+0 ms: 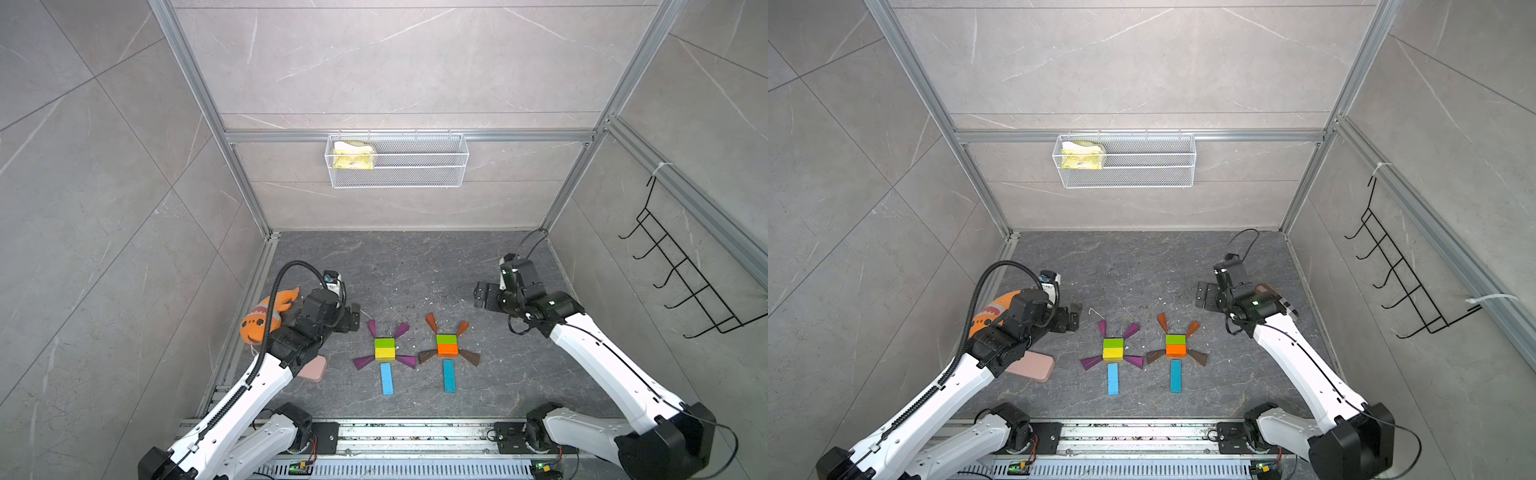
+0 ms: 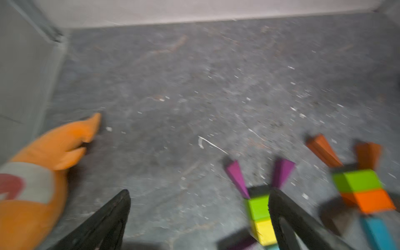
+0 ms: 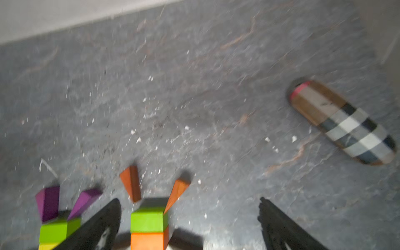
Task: Assemble a small pinwheel with building blocks
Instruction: Reset both arms
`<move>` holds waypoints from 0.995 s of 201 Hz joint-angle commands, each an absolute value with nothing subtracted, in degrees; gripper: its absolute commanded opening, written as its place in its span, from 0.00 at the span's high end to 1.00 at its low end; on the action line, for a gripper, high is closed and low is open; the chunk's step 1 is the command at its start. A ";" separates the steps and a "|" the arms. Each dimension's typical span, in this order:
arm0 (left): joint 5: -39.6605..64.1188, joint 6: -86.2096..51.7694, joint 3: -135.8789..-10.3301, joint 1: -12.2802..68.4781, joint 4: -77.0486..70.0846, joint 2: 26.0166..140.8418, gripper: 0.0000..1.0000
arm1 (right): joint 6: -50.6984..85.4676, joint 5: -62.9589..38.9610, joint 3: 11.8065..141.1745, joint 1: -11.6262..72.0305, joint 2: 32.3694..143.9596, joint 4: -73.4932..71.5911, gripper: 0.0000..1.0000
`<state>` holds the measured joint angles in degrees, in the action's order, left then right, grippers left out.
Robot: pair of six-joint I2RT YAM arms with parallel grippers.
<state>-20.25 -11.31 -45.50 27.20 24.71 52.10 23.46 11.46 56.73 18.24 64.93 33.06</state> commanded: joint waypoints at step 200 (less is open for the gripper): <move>-5.22 0.01 -20.20 -1.99 -49.27 86.02 0.00 | -0.48 1.38 18.40 4.90 86.49 -53.69 0.00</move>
<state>-3.60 0.45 -19.25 -1.72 -47.92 85.71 -0.89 -1.06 19.90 4.95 87.05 -50.09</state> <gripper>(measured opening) 0.999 0.993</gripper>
